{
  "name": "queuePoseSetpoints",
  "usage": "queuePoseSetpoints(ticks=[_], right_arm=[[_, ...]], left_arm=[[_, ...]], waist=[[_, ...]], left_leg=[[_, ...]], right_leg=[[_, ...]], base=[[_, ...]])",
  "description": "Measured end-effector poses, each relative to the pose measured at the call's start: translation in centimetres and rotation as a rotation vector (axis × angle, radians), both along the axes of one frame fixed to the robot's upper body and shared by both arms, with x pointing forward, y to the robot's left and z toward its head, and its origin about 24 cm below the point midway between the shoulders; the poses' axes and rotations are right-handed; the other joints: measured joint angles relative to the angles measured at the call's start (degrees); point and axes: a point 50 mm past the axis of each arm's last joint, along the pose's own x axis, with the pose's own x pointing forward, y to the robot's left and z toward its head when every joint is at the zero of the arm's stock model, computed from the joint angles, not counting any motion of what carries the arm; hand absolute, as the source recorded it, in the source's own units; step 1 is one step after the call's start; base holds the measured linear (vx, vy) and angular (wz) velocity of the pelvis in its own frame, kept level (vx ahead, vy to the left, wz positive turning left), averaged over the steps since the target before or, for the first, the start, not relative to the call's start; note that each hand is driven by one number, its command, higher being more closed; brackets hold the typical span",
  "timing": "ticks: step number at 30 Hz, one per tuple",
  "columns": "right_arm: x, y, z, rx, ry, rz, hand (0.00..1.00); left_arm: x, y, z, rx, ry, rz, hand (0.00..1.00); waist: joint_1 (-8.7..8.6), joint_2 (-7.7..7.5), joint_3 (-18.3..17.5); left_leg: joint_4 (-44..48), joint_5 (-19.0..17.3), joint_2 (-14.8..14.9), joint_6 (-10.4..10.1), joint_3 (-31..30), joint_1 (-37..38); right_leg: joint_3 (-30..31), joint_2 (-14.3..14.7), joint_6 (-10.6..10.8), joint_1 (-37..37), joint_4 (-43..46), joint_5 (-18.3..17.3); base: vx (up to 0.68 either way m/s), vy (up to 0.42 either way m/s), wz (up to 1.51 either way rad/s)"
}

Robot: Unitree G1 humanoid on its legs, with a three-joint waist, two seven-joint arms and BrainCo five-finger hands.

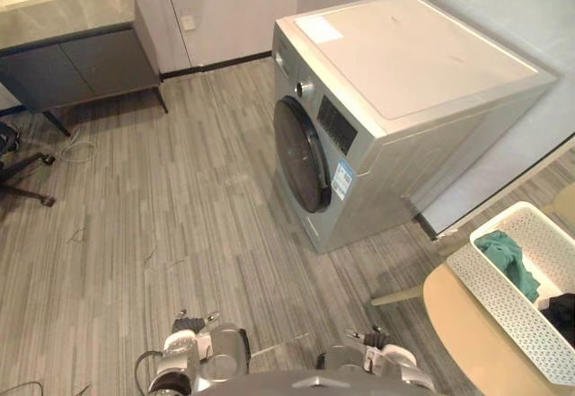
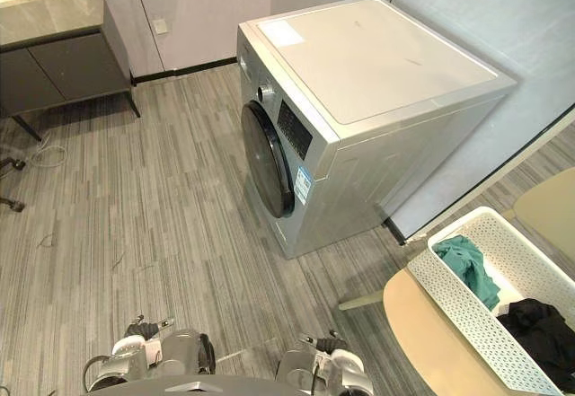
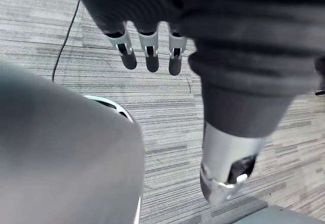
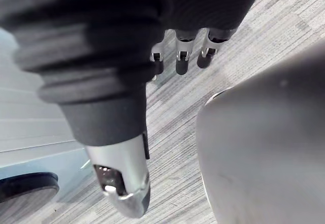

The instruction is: Pick up the laundry basket with both hands and put the clothes into the washing machine.

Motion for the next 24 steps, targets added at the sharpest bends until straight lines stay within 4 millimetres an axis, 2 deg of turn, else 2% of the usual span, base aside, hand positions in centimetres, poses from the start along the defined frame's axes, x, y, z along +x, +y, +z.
queuePoseSetpoints(ticks=[3, 4, 5, 6, 7, 8, 9, 10, 11, 12, 13, 14, 15, 16, 17, 18, 19, 21, 23, 24], right_arm=[[0.2, -0.2, 0.0, -0.005, 0.003, 0.007, 0.00], [0.2, -0.2, 0.0, -0.017, 0.013, 0.029, 0.00], [-0.1, 0.0, -0.2, -0.019, 0.028, 0.039, 0.00], [-0.3, 0.0, -0.2, -0.017, 0.033, 0.038, 0.00], [-1.0, 0.5, -0.6, 0.002, 0.055, 0.030, 0.00], [-1.4, 0.8, -0.8, 0.017, 0.071, 0.024, 0.00], [-1.7, 1.0, -0.9, 0.026, 0.082, 0.023, 0.00], [-1.9, 1.2, -1.0, 0.040, 0.086, 0.010, 0.00], [-2.1, 1.2, -1.1, 0.053, 0.085, -0.024, 0.00], [-2.1, 1.1, -1.1, 0.053, 0.086, -0.035, 0.00], [-2.0, 0.9, -1.0, 0.050, 0.082, -0.044, 0.00], [-1.7, 0.8, -0.9, 0.048, 0.073, -0.041, 0.00], [-1.0, 0.4, -0.6, 0.033, 0.050, -0.037, 0.00], [-0.9, 0.2, -0.5, 0.027, 0.040, -0.035, 0.00], [-0.4, 0.0, -0.2, 0.021, 0.016, -0.036, 0.00], [0.0, 0.0, 0.0, 0.011, 0.001, -0.016, 0.00], [0.3, 0.1, 0.1, 0.009, -0.012, -0.013, 0.00], [0.3, 0.1, 0.2, -0.001, -0.021, -0.008, 0.00], [0.8, 0.2, 0.4, 0.002, -0.036, -0.021, 0.00], [0.7, 0.3, 0.3, 0.007, -0.033, -0.028, 0.00]], left_arm=[[0.1, 0.1, 0.1, 0.001, -0.007, 0.005, 0.00], [0.1, 0.1, 0.1, 0.000, -0.007, 0.004, 0.00], [-0.1, 0.2, 0.0, 0.000, -0.001, 0.008, 0.00], [-0.2, 0.2, 0.0, 0.001, 0.001, 0.007, 0.00], [-0.8, 0.5, -0.2, 0.008, 0.019, 0.011, 0.00], [-1.2, 0.6, -0.3, 0.011, 0.026, 0.017, 0.00], [-1.2, 0.8, -0.3, 0.015, 0.028, 0.017, 0.00], [-1.2, 1.0, -0.3, 0.020, 0.031, 0.012, 0.00], [-1.2, 0.9, -0.4, 0.022, 0.044, -0.008, 0.00], [-1.3, 0.8, -0.4, 0.021, 0.051, -0.015, 0.00], [-1.3, 0.3, -0.5, 0.017, 0.057, -0.047, 0.00], [-1.2, 0.1, -0.5, 0.018, 0.058, -0.071, 0.00], [-1.3, -0.3, -0.6, 0.018, 0.066, -0.108, 0.00], [-1.3, -0.4, -0.6, 0.021, 0.068, -0.122, 0.00], [-1.5, -0.5, -0.7, 0.024, 0.077, -0.142, 0.00], [-1.7, -0.4, -0.7, 0.028, 0.084, -0.147, 0.00], [-1.7, -0.3, -0.7, 0.030, 0.087, -0.148, 0.00], [-1.8, -0.4, -0.8, 0.028, 0.091, -0.148, 0.00], [-1.8, -0.6, -0.9, 0.008, 0.098, -0.137, 0.00], [-1.9, -0.7, -1.0, 0.000, 0.103, -0.125, 0.00]], waist=[[0.31, -0.01, -0.06], [0.58, 0.33, -0.34], [0.61, -0.02, -0.83], [0.64, -0.04, -1.84], [0.49, -0.35, -3.52], [0.57, -1.61, -4.86], [0.68, -1.53, -5.15], [0.55, -2.22, -5.62], [-0.04, -2.40, -5.82], [-0.34, -2.26, -6.17], [-0.40, -1.88, -7.17], [-0.26, -1.13, -6.91], [-0.48, -0.57, -6.54], [-0.63, -0.25, -6.31], [-1.08, 0.87, -5.59], [-1.39, 0.89, -5.29], [-1.64, 0.88, -5.27], [-1.75, 0.88, -5.25], [-2.26, 0.86, -4.85], [-2.24, 0.75, -4.78]], left_leg=[[-4.61, -0.92, 1.91, -0.15, -1.20, -1.51], [-8.03, -0.12, 2.52, -1.00, -3.36, -1.60], [-7.43, 1.18, 2.27, -3.11, -3.15, -1.43], [-6.79, -0.33, 1.89, -2.28, -1.64, -1.09], [-5.29, -2.85, 1.92, -2.04, 1.12, -1.28], [-3.76, -4.63, 1.83, -0.91, 2.81, -0.95], [-3.12, -5.34, 1.42, -0.50, 3.50, -0.85], [-2.56, -6.23, 0.58, 0.20, 4.09, -0.57], [-2.58, -6.91, -0.58, 1.20, 4.62, 0.23], [-2.78, -7.10, -0.98, 1.51, 4.81, 0.42], [-3.70, -7.54, -1.34, 1.96, 5.50, 0.95], [-5.25, -7.52, -1.81, 2.00, 6.42, 1.99], [-7.25, -7.35, -2.46, 2.32, 7.66, 3.97], [-8.13, -7.26, -2.77, 2.62, 7.99, 4.99], [-9.74, -7.10, -2.97, 3.10, 9.02, 7.32], [-11.01, -7.00, -2.86, 3.26, 9.62, 9.77], [-11.97, -6.88, -2.65, 3.15, 9.88, 11.05], [-13.71, -6.34, -2.29, 2.52, 10.35, 12.55], [-15.56, -5.40, -1.37, 1.07, 10.25, 13.39], [-15.97, -5.13, -1.23, 0.66, 10.22, 13.76]], right_leg=[[3.07, -0.37, 0.93, 0.17, -0.63, -0.52], [5.03, -0.42, 2.01, 0.13, -0.84, -0.80], [7.37, -1.20, 3.32, 0.01, -1.02, -1.29], [8.62, -1.95, 3.42, 0.04, -1.82, -1.29], [10.68, -2.43, 3.06, 0.82, -4.83, 0.02], [11.81, -3.25, 3.39, 1.79, -6.97, 2.43], [11.97, -3.90, 3.99, 1.97, -7.67, 3.32], [11.89, -4.86, 5.23, 2.23, -7.98, 4.24], [12.10, -5.77, 5.53, 2.62, -7.77, 5.59], [12.17, -6.05, 5.47, 2.31, -7.35, 6.44], [12.57, -6.03, 5.24, 0.35, -4.86, 8.81], [13.37, -5.92, 4.36, -1.94, -1.02, 10.48], [13.53, -5.81, 2.78, -6.76, 7.43, 14.07], [13.51, -5.78, 2.04, -8.60, 10.96, 16.11], [13.38, -5.77, 1.22, -11.48, 16.80, 19.04], [12.23, -5.48, 1.17, -13.14, 21.53, 18.76], [10.12, -4.93, 1.13, -14.35, 24.28, 17.04], [6.41, -3.71, 0.91, -16.37, 25.37, 13.48], [1.91, -0.83, 1.34, -17.16, 18.32, 9.13], [1.05, -0.49, 1.60, -16.45, 14.91, 8.95]], base=[[0.07, 0.213, -0.36], [0.11, 0.335, -0.79], [0.10, 0.312, -0.81], [0.24, 0.482, -0.78], [0.31, 0.493, -0.72], [0.34, 0.482, -0.69], [0.23, 0.321, -0.47], [0.21, 0.272, -0.14], [0.24, 0.293, -0.04], [0.22, 0.258, -0.04], [0.18, 0.235, -0.22], [0.15, 0.231, -0.40], [0.14, 0.214, -0.36], [0.11, 0.162, -0.29], [0.09, 0.072, -0.20], [0.08, 0.037, -0.19], [0.09, -0.030, -0.18], [0.08, -0.082, -0.14], [0.09, -0.155, -0.05], [0.11, -0.195, 0.12]])
